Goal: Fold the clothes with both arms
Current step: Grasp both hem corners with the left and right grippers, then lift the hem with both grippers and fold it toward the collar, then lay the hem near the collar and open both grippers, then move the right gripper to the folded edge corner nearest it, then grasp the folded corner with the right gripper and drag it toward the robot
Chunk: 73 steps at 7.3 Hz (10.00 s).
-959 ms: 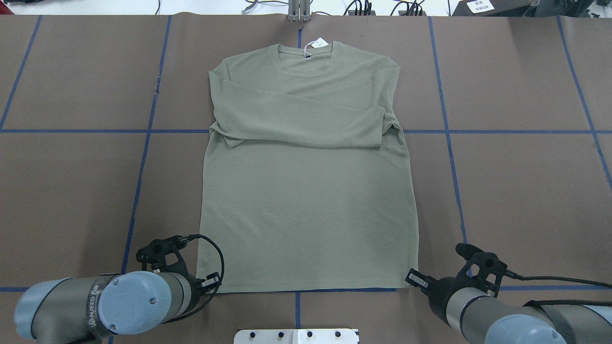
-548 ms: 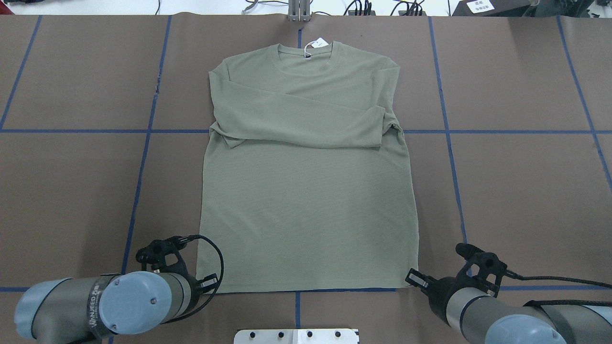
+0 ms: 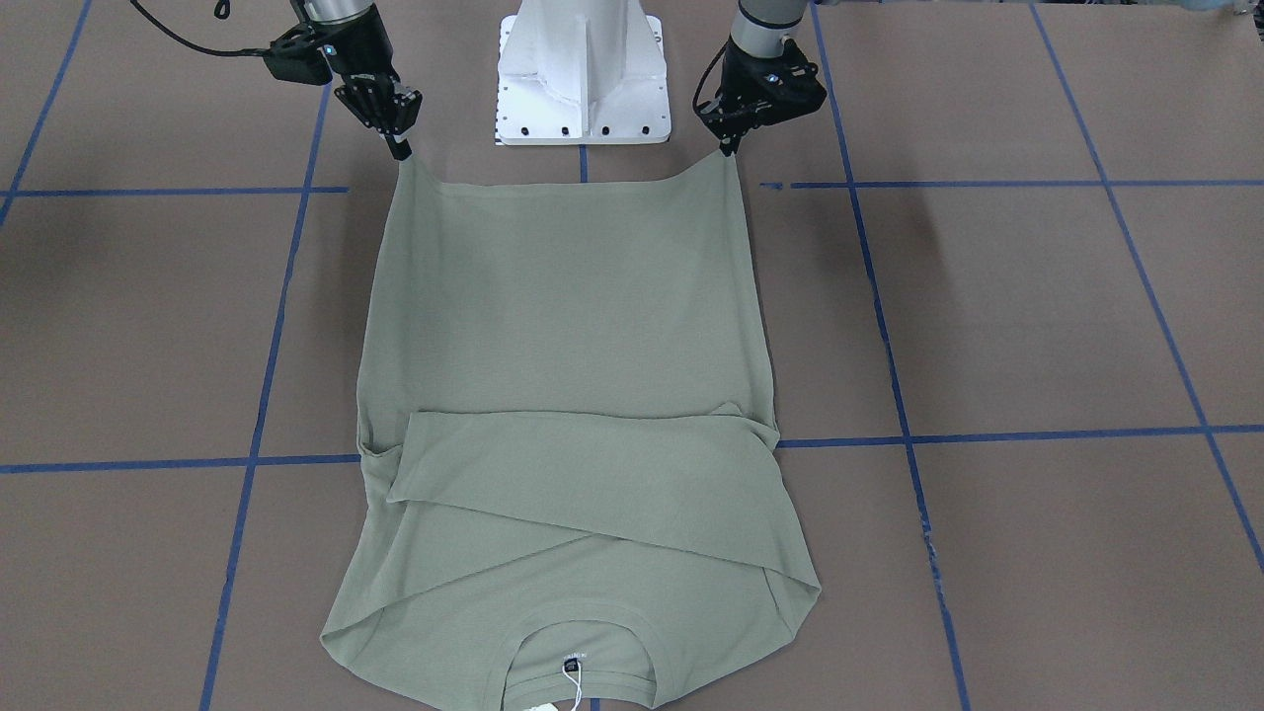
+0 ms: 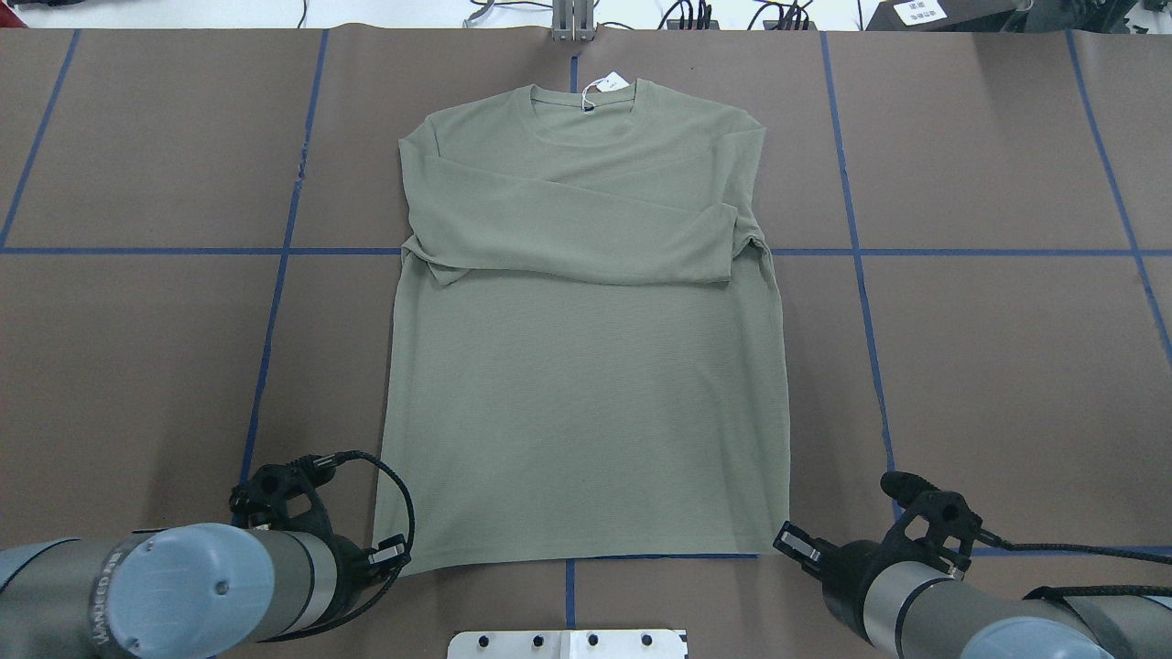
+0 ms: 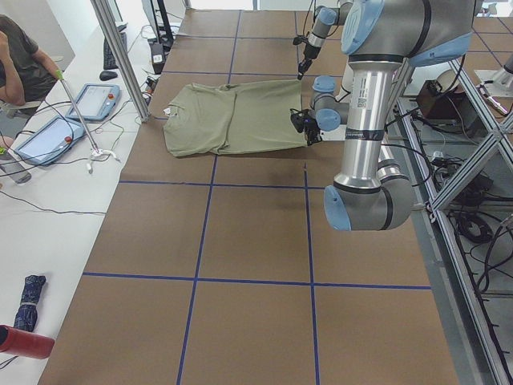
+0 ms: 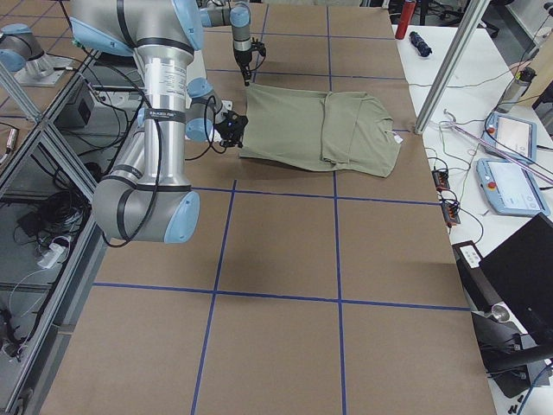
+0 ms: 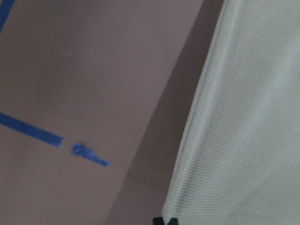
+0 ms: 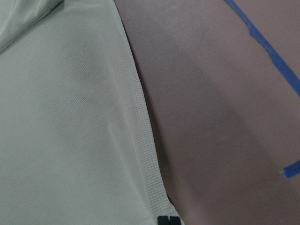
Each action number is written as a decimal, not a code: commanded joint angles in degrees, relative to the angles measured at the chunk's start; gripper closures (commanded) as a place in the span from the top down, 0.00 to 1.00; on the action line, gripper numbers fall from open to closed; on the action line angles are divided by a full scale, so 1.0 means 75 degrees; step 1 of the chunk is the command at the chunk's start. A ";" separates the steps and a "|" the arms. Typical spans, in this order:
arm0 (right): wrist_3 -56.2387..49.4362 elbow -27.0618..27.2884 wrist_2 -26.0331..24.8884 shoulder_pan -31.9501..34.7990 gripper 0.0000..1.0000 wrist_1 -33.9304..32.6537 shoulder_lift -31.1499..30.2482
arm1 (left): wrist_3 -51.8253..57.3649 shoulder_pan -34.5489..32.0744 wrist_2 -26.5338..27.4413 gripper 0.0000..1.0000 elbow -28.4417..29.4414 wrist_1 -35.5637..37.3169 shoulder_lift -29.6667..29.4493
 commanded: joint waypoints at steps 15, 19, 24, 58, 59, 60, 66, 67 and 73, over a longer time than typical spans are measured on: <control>-0.4586 -0.3177 0.2241 0.5225 0.00 -0.1523 0.3801 | 0.3211 -0.3337 0.0027 0.00 0.2419 -0.2230 -0.1755; -0.5311 -0.5125 0.2593 0.6152 0.00 -0.1478 0.4884 | 0.4834 -0.4779 0.0004 0.00 0.4675 -0.4055 -0.2199; -0.5337 -0.6919 0.2594 0.6153 0.00 -0.1420 0.6091 | 0.5353 -0.4910 0.0027 0.00 0.6773 -0.5355 -0.3149; -0.1059 -0.4333 0.3203 0.4454 0.56 0.0444 0.2976 | 0.5403 -0.5028 -0.0043 0.41 0.6975 -0.5757 -0.3091; -0.1059 -0.4344 0.3203 0.4454 0.21 0.0444 0.2953 | 0.5391 -0.5040 -0.0043 0.41 0.6975 -0.5757 -0.3091; -0.1059 -0.4298 0.3203 0.4454 0.00 0.0467 0.2871 | 0.5379 -0.5028 -0.0032 0.41 0.6963 -0.5757 -0.3103; -0.1095 -0.1047 0.3343 0.3146 0.00 -0.0021 0.0672 | 0.5088 -0.4946 -0.0960 0.47 0.5538 -0.5628 -0.2532; -0.1083 -0.0332 0.3436 0.2573 0.00 -0.0744 0.0366 | 0.4982 -0.4946 -0.1943 0.47 0.4802 -0.5628 -0.1937; -0.0720 0.0741 0.5067 0.0550 0.99 -0.1490 -0.0165 | 0.2641 -0.3892 -0.2199 0.67 0.3506 -0.5640 -0.1485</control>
